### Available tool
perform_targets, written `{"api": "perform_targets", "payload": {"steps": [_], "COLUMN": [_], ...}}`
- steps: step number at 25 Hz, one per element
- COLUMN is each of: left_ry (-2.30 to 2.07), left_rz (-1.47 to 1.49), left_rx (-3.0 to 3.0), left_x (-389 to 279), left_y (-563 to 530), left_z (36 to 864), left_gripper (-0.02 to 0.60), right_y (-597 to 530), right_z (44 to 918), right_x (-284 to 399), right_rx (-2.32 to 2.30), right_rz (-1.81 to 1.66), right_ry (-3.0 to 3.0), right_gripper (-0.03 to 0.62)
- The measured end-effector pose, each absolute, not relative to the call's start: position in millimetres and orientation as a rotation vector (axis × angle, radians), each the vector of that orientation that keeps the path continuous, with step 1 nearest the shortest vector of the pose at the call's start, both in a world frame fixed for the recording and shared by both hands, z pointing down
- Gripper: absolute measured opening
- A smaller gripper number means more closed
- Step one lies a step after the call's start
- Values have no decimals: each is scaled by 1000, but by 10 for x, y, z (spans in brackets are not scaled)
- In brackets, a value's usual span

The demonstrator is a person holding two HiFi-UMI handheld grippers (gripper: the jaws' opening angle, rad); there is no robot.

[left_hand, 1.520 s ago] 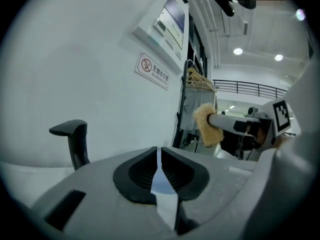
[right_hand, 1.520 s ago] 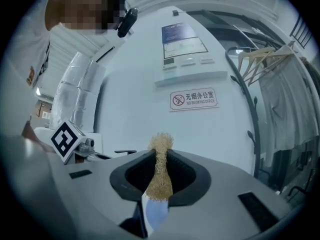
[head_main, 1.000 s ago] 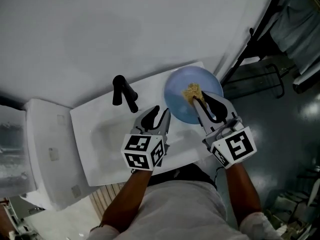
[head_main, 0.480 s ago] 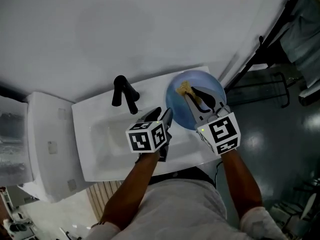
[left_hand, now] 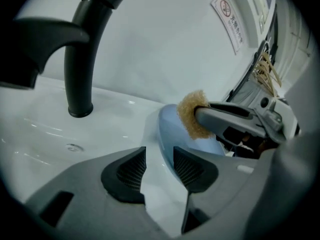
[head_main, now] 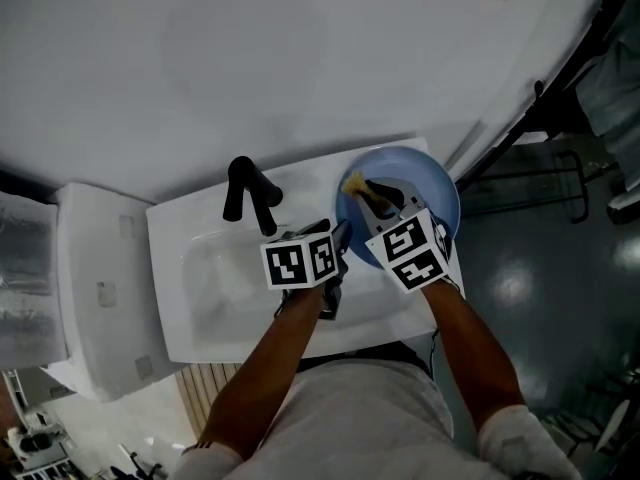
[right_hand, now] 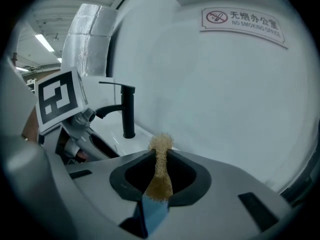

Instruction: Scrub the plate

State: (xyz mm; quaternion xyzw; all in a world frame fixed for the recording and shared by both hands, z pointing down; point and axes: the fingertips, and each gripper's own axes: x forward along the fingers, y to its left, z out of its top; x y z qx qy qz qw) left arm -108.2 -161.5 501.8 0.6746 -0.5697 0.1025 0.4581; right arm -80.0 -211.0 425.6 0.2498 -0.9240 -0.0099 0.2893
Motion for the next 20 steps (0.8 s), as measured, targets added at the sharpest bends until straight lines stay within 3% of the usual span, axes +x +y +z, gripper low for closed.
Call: {"api": "perform_targets", "payload": {"steps": [8, 13, 20], "left_ry": [-1410, -1486, -1533], "left_rz": [270, 308, 298], "left_rx": [1600, 1559, 1533], "left_x": [-1072, -1105, -1113], "left_y": [-1708, -1770, -1834], "left_z": [5122, 5119, 5101], "left_gripper": [169, 56, 38], "right_y": [-2187, -2228, -2358], "right_z": [4591, 4693, 4776], "right_x": [-878, -900, -831], "right_rx": [598, 585, 599], "right_rz": [-33, -24, -38], "right_ry": [-2387, -2368, -2321], "right_gripper": [62, 63, 63]}}
